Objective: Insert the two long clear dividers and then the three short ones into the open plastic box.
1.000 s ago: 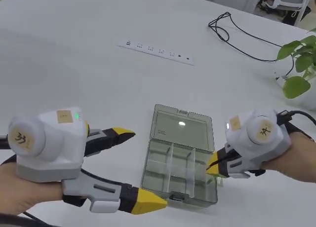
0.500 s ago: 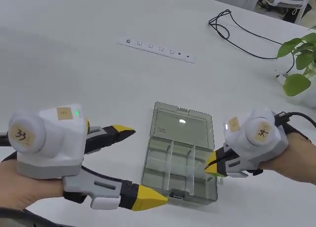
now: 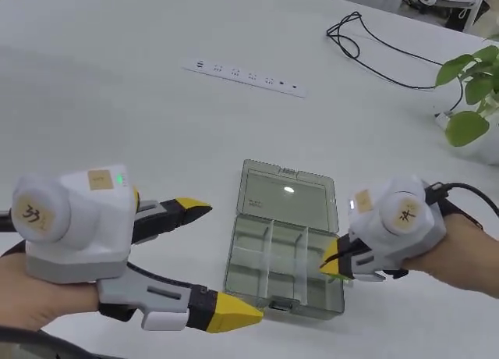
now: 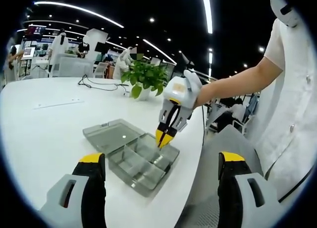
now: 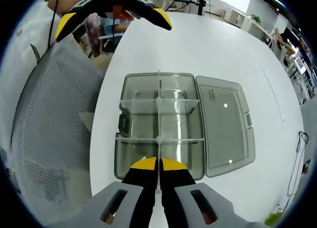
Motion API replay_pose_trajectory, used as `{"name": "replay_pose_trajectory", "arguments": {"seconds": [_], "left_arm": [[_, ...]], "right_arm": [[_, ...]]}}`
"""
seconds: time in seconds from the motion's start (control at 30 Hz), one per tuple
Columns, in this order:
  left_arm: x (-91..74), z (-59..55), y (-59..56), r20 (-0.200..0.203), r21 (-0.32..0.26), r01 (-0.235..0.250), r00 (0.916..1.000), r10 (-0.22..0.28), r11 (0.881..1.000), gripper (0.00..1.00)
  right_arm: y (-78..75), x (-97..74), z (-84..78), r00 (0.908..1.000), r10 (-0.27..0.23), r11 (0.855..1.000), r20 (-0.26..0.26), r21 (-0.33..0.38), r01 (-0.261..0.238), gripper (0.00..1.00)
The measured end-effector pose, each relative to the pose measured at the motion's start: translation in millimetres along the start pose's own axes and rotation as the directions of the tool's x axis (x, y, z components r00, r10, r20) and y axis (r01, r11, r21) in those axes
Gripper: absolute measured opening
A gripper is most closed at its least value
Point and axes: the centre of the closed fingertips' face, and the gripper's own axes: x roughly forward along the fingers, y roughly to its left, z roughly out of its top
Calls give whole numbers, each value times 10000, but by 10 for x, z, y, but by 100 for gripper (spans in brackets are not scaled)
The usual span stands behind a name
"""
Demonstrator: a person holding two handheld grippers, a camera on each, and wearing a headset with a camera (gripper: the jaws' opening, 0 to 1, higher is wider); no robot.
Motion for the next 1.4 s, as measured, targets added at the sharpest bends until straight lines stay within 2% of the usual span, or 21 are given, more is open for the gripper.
{"name": "replay_pose_trajectory", "arguments": {"seconds": [0.17, 0.33, 0.67, 0.83, 1.1, 1.27, 1.4], "left_arm": [[0, -2, -21, -27, 16, 35, 10000, -35, 10000, 97], [-6, 12, -32, -28, 35, 53, 10000, -53, 10000, 97], [-5, 34, -36, -81, 91, 87, 9999, -87, 9999, 97], [0, 56, -40, -101, 141, 115, 9999, -113, 9998, 96], [9, 67, -46, -166, 203, 157, 9997, -153, 9997, 97], [2, 86, -57, -193, 271, 167, 9997, -162, 9995, 97], [-14, 83, -46, -267, 332, 111, 9996, -102, 9994, 97]], "right_arm": [[12, 9, 1, 10000, -42, 10000, -37, -31, 42, 2], [28, 62, -11, 9988, -121, 9989, -470, -468, 99, 2], [12, 67, -19, 9986, -116, 9995, -516, -308, 100, 2], [10, 93, -33, 9973, -175, 9989, -717, -435, 144, 2], [2, 109, -42, 9974, -228, 9994, -679, -276, 209, 2], [7, 128, -52, 9961, -212, 9992, -858, -370, 181, 2], [3, 131, -62, 9972, -270, 9989, -696, -407, 242, 2]]}}
